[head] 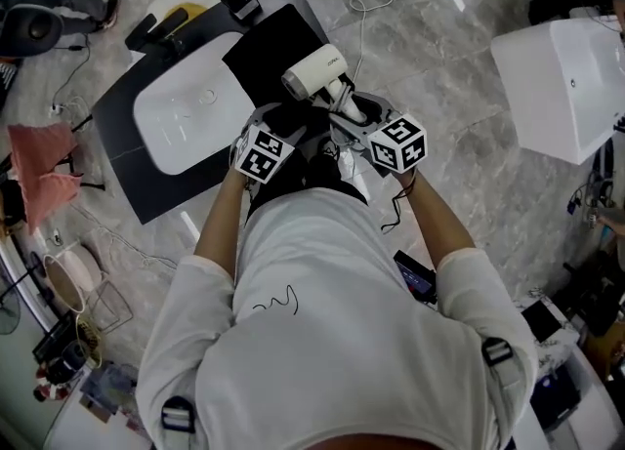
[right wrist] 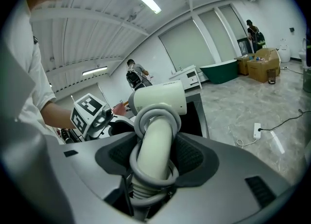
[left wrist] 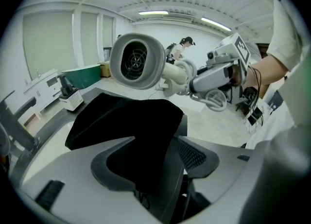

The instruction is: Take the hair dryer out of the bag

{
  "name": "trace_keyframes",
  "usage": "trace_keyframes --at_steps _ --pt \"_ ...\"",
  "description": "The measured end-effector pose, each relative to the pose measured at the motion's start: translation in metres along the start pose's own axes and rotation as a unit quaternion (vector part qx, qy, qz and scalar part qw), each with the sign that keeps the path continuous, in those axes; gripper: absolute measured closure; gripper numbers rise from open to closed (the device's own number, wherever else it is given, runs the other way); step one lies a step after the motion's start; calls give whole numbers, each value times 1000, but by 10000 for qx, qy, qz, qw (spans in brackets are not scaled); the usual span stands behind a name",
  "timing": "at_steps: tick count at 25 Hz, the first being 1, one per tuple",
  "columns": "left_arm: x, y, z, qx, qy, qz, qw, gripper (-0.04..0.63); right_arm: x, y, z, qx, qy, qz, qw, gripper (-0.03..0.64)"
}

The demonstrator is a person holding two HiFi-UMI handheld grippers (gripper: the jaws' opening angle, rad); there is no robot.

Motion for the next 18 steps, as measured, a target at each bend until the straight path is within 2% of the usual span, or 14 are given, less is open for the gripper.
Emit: trace_keyframes --at_steps 5,10,15,18 --pt "-6 13 25 411 -249 828 9954 322 5 9 -21 276 103 142 9995 377" --pt "-19 25 51 576 -476 1610 9841 322 9 19 -42 514 298 274 9979 377" --pt "-44 37 77 885 -570 1962 9749 327 13 39 -63 687 481 423 9956 377" --pt "-65 47 92 1100 -633 2133 9687 420 14 53 -82 802 603 520 9936 377"
Point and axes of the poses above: the fingertips, and each gripper's own axes: z backward along the fingers, y to its left, x out of its top, the point moved 3 cm from there along z, backward along the fingers, and after that the axes turned 12 degrees about x, right-handed, at the moved point
